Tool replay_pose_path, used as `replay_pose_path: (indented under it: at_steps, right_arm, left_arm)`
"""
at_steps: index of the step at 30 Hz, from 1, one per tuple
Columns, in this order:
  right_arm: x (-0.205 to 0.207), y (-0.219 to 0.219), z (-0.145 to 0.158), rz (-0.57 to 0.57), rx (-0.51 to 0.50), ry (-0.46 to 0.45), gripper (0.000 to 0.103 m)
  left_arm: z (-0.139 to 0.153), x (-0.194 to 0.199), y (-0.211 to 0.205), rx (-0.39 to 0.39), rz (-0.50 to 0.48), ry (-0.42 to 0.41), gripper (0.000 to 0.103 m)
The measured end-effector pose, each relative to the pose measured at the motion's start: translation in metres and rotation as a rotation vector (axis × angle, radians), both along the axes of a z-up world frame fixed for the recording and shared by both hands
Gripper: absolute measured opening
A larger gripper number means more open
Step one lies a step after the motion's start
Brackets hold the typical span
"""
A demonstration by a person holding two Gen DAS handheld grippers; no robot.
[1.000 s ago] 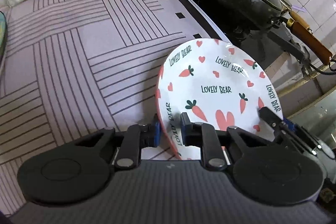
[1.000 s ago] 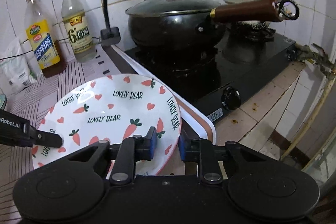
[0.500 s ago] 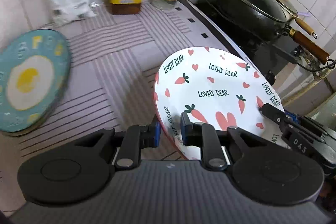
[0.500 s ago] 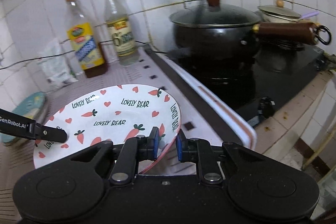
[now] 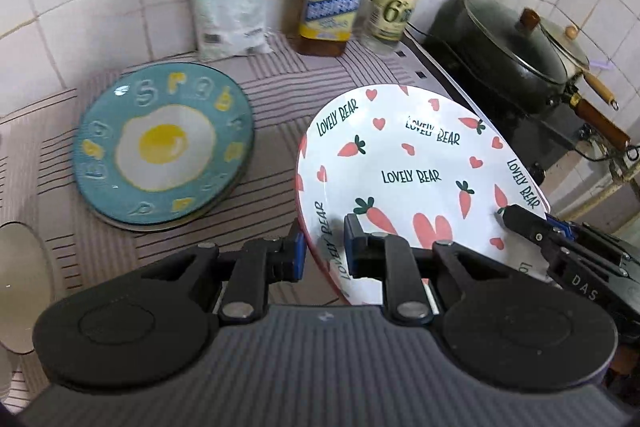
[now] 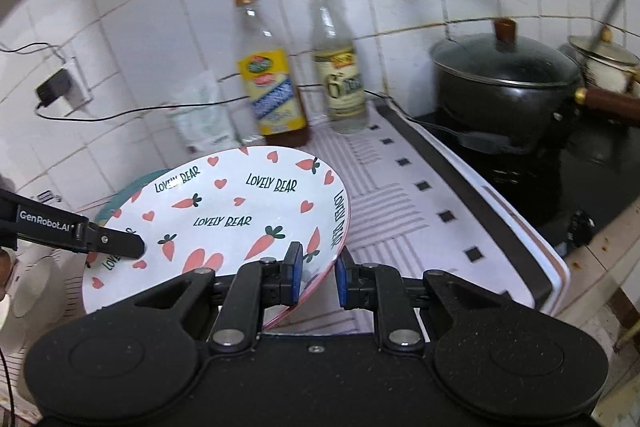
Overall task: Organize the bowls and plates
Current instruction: 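Lift the pink plate with both grippers and carry it toward the blue plate, then lower the pink plate onto the blue plate and open both grippers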
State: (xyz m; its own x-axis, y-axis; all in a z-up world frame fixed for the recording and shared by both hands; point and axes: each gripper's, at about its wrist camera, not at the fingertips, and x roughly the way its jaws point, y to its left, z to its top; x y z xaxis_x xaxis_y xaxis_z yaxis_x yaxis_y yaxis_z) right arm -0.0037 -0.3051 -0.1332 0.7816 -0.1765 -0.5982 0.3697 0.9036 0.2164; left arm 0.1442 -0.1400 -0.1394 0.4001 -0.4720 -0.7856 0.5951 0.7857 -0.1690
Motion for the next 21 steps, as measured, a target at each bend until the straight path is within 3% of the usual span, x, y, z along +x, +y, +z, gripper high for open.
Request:
replay_pose_path:
  at_steps: [11,21]
  right_arm:
    - [0.027,0.028,0.015,0.106,0.007,-0.038,0.021]
    - [0.065,0.045,0.007,0.186,0.013,-0.034,0.021]
  left_arm:
    - [0.012,0.007,0.042,-0.005,0.088,-0.038,0.018]
    - [-0.001,0.033,0.068,-0.014,0.188,-0.019,0.018]
